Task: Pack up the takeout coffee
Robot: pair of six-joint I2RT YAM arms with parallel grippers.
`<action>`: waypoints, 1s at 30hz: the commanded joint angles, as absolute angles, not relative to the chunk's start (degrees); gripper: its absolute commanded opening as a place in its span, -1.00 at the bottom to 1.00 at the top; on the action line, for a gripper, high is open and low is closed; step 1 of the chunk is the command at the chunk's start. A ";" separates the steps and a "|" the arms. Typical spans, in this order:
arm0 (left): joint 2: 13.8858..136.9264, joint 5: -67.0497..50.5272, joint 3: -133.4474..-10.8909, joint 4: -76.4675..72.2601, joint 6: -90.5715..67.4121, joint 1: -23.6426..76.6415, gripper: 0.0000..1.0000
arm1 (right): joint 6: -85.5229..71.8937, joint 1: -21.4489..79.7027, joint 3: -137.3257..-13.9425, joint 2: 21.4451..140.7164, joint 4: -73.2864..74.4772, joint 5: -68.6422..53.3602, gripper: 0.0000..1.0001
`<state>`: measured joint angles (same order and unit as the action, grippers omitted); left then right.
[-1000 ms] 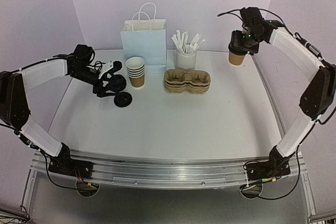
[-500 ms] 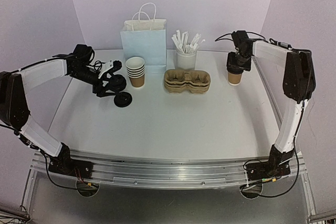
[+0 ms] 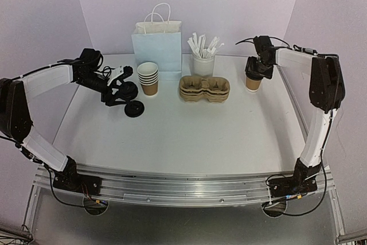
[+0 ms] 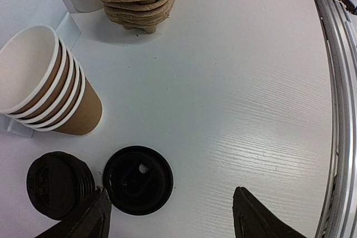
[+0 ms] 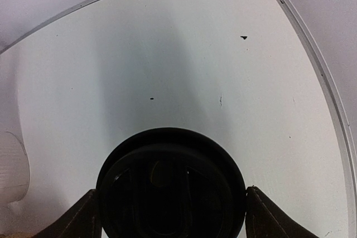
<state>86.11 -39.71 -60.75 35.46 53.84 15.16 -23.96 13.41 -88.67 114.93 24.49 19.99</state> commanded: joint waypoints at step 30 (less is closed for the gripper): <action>106.65 -27.65 -90.86 33.75 54.05 24.70 0.04 | -28.09 29.00 -101.47 105.16 28.60 5.18 0.76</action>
